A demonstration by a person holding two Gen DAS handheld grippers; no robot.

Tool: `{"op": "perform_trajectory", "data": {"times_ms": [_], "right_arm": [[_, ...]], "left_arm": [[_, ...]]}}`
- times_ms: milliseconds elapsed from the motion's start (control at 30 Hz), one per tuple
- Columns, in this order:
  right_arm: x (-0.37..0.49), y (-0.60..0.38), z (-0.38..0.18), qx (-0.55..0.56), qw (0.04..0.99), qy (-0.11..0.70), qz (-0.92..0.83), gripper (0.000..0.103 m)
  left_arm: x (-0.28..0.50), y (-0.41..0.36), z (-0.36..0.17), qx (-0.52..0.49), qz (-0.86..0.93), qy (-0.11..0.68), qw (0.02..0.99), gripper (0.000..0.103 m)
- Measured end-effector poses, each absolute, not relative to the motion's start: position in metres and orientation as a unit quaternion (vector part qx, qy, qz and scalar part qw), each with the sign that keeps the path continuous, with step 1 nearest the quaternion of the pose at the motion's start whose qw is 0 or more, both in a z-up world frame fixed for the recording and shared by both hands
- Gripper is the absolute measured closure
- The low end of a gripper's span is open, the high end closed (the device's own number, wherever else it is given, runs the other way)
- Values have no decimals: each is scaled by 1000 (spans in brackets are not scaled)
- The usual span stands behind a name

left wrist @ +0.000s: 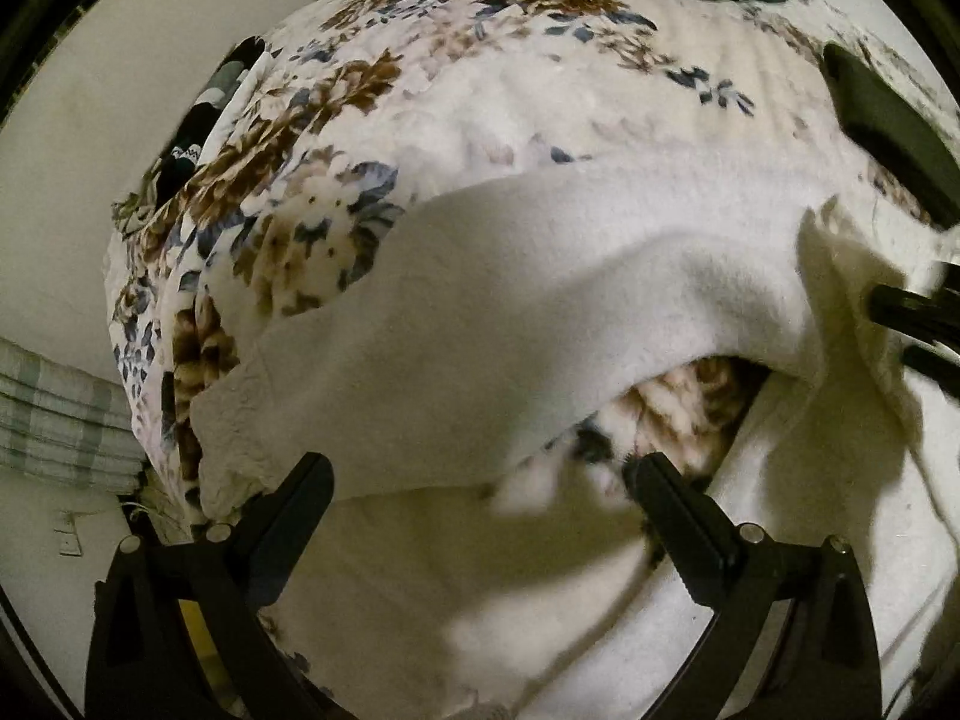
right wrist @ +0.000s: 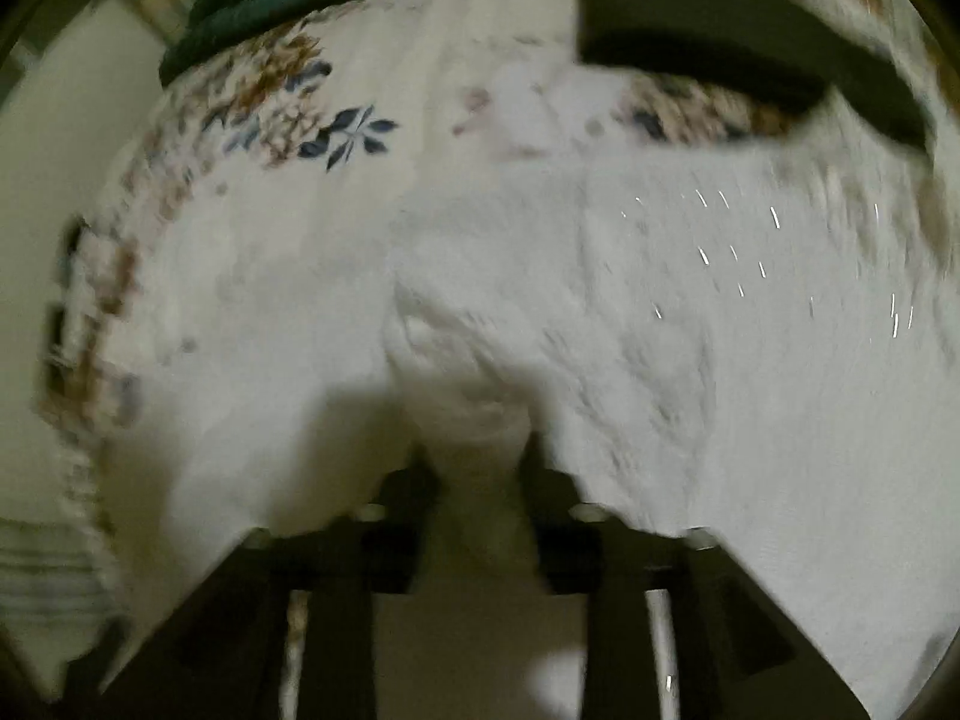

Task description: Fold small clothes

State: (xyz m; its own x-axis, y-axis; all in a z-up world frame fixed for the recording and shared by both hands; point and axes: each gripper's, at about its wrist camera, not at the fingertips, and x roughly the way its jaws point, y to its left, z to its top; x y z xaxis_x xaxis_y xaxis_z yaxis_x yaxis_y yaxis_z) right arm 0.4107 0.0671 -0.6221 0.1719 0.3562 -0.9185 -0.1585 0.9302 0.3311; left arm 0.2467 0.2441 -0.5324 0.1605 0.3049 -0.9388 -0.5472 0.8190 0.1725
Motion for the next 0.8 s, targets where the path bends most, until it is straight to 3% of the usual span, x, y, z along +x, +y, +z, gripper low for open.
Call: {"op": "perform_trajectory", "data": {"times_ms": [33,200,500,633,733,800], "right_arm": [[406,52,-615,102,761,619,163,35],[375,-25,-593,175,746,632,115,26],[375,-65,-611,159,722,673,32,26],[372,-54,-622,152,717,680,22,26],[369,-41,-627,148,715,683,19,26],[368,-37,-629,145,715,684,14,26]], "left_arm": [[243,248,-527,-110,283,580,756,0],[211,294,-514,-168,309,574,739,0],[98,397,-560,-422,352,532,644,1],[58,419,-599,-588,342,441,586,4],[55,435,-621,-645,348,374,568,16],[59,442,-627,-651,360,358,564,41]]}}
